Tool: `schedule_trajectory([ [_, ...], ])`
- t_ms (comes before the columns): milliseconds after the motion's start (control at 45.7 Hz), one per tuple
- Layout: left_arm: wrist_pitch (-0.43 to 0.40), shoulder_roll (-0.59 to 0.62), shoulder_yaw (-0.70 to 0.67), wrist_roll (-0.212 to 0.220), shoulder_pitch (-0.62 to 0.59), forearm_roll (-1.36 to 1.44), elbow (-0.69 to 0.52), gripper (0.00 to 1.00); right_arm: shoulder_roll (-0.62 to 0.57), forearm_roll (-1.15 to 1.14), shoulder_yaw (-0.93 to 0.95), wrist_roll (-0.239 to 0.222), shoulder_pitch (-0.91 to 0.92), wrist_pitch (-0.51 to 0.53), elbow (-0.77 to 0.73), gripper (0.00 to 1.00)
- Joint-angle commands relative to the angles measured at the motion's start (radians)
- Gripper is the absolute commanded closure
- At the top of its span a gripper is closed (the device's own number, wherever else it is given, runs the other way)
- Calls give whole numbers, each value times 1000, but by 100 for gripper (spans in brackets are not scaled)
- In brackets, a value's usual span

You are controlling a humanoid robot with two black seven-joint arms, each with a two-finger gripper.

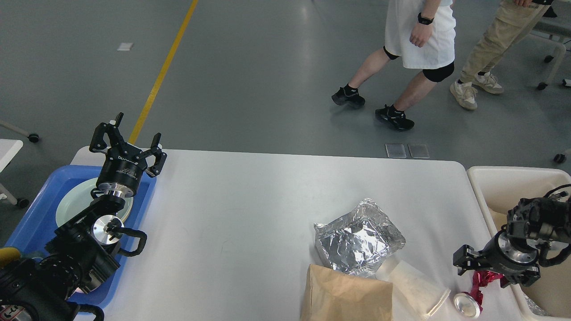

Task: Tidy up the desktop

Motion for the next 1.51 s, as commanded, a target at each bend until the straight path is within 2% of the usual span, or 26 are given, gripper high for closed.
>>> schedule_trajectory([
  [0,0,1,0,0,0,0,0,4,-14,0,0,0,-5,-4,-2,4],
  [219,0,-1,0,0,0,0,0,4,-13,57,6,-2,-45,-12,-47,6],
  [459,0,-1,0,0,0,0,0,4,-8,94,10,-3,-99,-142,-59,7],
  [591,0,1,0,0,0,0,0,4,-14,94,15,-3,-100,-150,-59,18],
  [722,0,-1,0,0,0,0,0,4,-18,94,15,-3,-99,-150,-59,34],
  [787,0,1,0,0,0,0,0,4,-18,94,15,-3,-100,-147,-56,47],
  [897,0,1,0,0,0,0,0,4,-18,94,15,-5,-100,-144,-54,61],
  [1072,0,1,0,0,0,0,0,4,-18,94,17,-5,-99,-136,-50,79],
  [1334,0,1,0,0,0,0,0,4,-21,92,15,-6,-80,-112,-42,80],
  [1487,0,1,0,0,0,0,0,4,-64,89,15,-8,-7,98,-33,82],
])
